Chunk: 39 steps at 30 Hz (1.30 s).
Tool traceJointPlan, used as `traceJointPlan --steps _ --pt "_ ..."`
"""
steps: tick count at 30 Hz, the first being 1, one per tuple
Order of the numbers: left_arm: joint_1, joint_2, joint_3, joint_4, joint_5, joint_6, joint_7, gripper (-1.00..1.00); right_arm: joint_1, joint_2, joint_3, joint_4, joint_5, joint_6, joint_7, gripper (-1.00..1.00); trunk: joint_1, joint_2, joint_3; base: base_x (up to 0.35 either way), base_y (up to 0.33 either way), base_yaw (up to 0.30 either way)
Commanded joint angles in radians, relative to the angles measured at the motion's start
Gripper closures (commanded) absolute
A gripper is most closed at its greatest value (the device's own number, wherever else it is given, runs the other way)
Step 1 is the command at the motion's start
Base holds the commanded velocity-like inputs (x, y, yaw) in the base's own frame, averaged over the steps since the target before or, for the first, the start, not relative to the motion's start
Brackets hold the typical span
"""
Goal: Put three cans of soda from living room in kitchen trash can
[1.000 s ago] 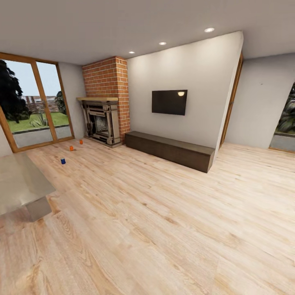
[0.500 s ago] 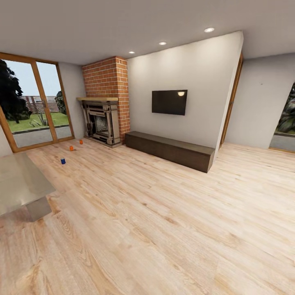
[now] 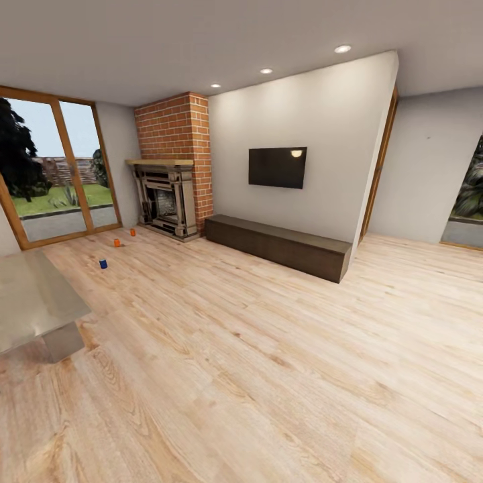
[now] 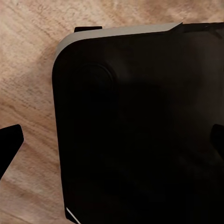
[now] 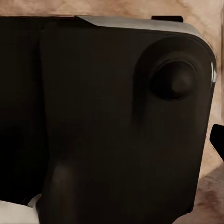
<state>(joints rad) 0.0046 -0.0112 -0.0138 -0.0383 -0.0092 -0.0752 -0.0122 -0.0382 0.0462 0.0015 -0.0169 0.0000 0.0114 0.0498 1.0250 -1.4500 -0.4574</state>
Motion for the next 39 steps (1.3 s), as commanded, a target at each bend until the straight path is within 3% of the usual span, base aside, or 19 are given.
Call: traceJointPlan --steps 1,9,16,23,30,39 --pt "0.000 0.000 0.000 0.000 0.000 0.000 0.000 -1.00 -0.007 -0.001 -0.001 0.000 -0.001 0.001 0.000 -1.00 0.000 0.000 0.000 0.000 0.000 0.000" --pt "-0.001 -0.001 0.000 -0.001 0.000 0.000 0.000 -1.00 -0.056 -0.007 -0.004 -0.001 -0.003 0.079 0.001 -1.00 0.000 0.000 0.000 0.000 0.000 0.000" --pt "-0.001 -0.001 0.000 -0.001 0.000 0.000 0.000 -1.00 -0.110 -0.011 -0.006 -0.001 -0.002 0.101 0.001 -1.00 0.000 0.000 0.000 0.000 0.000 0.000" --pt "-0.001 -0.001 0.000 -0.001 0.000 0.000 -0.001 -1.00 -0.159 -0.038 -0.008 -0.030 -0.002 0.102 -0.003 -1.00 0.000 0.000 0.000 0.000 0.000 0.000" --pt "-0.001 -0.001 0.000 -0.002 0.000 0.000 -0.019 -1.00 -0.164 -0.055 -0.037 -0.173 -0.002 0.102 0.000 -1.00 0.000 0.000 0.000 0.000 0.000 0.000" --pt "-0.001 -0.001 0.000 -0.004 0.000 0.000 -0.028 -1.00 -0.158 -0.058 -0.062 -0.433 -0.002 0.103 0.001 -1.00 0.000 0.000 0.000 0.000 0.000 0.000"
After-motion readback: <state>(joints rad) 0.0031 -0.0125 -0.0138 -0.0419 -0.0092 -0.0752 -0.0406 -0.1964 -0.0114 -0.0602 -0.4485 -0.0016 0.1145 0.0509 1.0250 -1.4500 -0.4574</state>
